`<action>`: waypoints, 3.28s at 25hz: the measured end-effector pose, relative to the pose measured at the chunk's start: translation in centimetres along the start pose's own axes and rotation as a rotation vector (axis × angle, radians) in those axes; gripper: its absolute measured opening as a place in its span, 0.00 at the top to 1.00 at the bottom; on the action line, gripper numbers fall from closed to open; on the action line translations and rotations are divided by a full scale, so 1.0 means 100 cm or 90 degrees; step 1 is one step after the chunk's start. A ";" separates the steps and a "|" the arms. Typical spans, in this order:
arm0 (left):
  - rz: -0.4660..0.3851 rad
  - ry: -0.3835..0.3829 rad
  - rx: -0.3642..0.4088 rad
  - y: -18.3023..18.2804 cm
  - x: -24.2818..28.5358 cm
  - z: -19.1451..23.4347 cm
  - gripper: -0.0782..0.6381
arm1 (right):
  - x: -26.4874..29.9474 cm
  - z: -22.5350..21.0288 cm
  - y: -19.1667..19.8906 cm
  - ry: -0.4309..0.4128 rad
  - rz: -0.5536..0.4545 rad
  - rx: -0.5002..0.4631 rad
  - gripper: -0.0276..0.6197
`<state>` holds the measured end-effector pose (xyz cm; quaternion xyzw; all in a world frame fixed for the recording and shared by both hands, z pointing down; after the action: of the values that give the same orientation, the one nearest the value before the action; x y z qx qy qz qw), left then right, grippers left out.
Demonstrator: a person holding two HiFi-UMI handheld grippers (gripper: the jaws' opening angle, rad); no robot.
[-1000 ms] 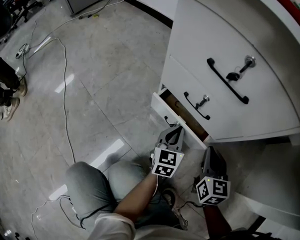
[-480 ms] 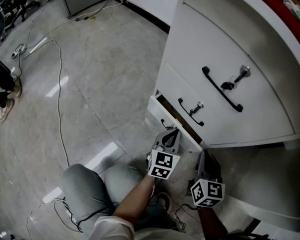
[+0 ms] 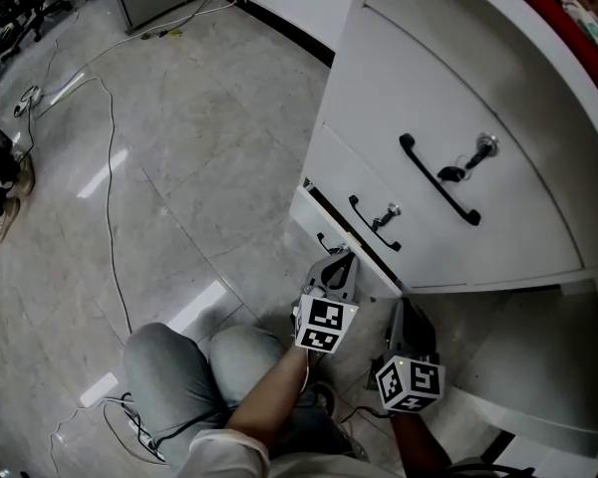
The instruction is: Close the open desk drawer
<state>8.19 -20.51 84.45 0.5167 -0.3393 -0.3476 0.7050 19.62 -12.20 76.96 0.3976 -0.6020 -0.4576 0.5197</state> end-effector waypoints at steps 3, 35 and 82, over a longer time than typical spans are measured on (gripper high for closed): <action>-0.004 0.001 0.000 -0.001 0.002 0.000 0.88 | 0.000 0.000 -0.001 0.002 0.001 0.001 0.96; 0.003 -0.009 -0.003 0.002 0.012 -0.004 0.88 | -0.003 -0.001 0.000 -0.004 0.008 -0.003 0.96; 0.009 0.002 -0.033 0.004 0.025 -0.004 0.88 | -0.002 0.012 0.005 -0.028 0.014 0.002 0.96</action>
<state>9.92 -22.34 85.09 0.4961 -0.3330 -0.3505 0.7213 18.50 -11.68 77.38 0.3816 -0.6182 -0.4598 0.5107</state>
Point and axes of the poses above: the fingertips, and each gripper's own axes: x forward along the fingers, z to its left, y out of its underside, the point moved 4 cm from there along -x, backward along the fingers, and after that the axes turned 9 degrees about -z, right-handed, at the moved point
